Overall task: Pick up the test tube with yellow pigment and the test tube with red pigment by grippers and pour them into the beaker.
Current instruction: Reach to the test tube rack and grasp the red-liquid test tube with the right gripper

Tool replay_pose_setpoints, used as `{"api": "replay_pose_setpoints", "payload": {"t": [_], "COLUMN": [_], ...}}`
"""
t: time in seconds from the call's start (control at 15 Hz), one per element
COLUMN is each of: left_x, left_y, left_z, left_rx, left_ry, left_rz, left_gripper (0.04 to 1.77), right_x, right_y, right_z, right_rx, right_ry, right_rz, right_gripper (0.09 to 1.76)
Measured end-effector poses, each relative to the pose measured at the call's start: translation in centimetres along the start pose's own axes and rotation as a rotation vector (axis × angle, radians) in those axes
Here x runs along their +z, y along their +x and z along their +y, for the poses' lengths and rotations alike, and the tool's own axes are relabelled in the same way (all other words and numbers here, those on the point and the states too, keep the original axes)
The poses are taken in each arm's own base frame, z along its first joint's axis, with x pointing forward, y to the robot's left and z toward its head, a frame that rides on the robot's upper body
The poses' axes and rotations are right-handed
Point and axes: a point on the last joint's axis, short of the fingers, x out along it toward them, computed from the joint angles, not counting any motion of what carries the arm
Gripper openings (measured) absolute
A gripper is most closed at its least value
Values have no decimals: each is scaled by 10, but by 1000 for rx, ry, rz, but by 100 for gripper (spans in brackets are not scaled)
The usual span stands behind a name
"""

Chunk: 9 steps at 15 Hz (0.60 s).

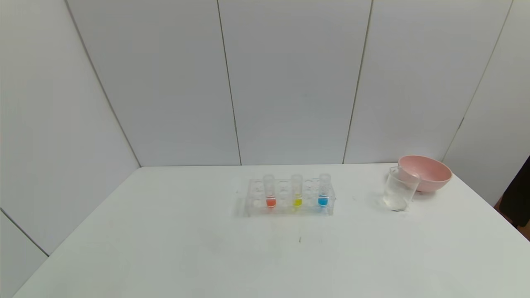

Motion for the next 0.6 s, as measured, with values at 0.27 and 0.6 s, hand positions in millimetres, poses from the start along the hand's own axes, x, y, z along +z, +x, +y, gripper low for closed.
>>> {"api": "replay_pose_setpoints", "payload": {"t": [0.27,0.6], "left_x": [0,0], "left_y": [0,0], "left_z": [0,0], "left_rx": [0,0], "left_ry": [0,0], "left_rz": [0,0], "left_gripper": [172,172], "right_x": [21,47], "right_y": [0,19], "right_z": [0,1], "right_rx": [39,104], "right_ry": [-4,-2], "right_rz": [-14,89], "right_gripper": [171,171]}}
